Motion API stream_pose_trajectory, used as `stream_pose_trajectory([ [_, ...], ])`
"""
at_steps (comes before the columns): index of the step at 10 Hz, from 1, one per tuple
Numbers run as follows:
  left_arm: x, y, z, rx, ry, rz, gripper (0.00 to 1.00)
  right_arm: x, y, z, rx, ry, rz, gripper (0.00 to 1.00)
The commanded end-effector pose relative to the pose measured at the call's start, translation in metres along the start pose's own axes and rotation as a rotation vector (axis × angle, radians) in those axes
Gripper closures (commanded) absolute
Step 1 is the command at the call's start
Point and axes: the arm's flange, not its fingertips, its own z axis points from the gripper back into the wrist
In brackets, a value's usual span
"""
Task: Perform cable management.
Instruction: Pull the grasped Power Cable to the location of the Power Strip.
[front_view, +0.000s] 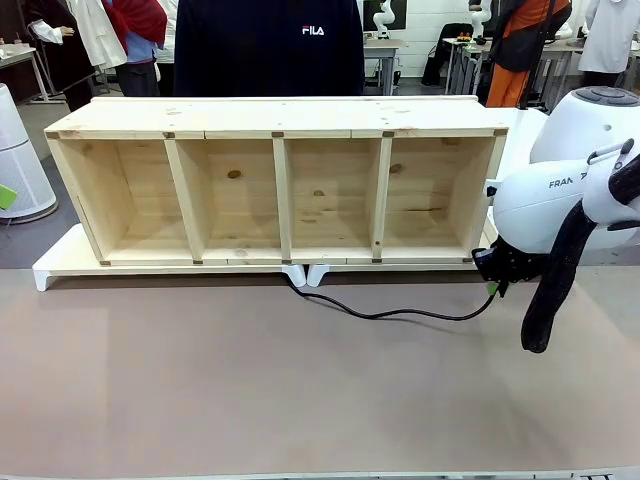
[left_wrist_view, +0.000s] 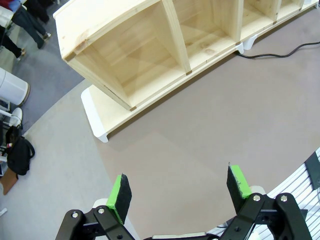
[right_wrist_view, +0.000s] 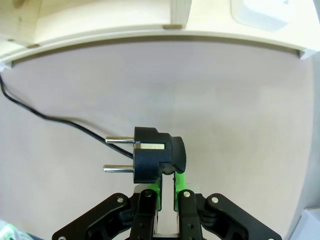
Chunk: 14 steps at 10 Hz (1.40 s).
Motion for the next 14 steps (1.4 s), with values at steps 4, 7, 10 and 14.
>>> stream_pose_trajectory([
  [4,0.0,0.001,0.001,0.0,-0.001,0.002,0.0,-0.012,0.003,-0.005,-0.018,-0.063,-0.051,0.86],
  [7,0.0,0.001,0.001,0.0,-0.001,0.002,0.0,0.003,0.004,0.003,0.004,-0.03,-0.02,0.86],
  [10,0.0,0.001,0.001,0.0,-0.001,0.002,0.0,0.003,0.004,0.003,0.004,-0.03,-0.02,0.86],
  [14,0.0,0.001,0.001,0.0,-0.001,0.002,0.0,0.012,-0.019,-0.002,-0.115,-0.087,-0.096,0.86],
])
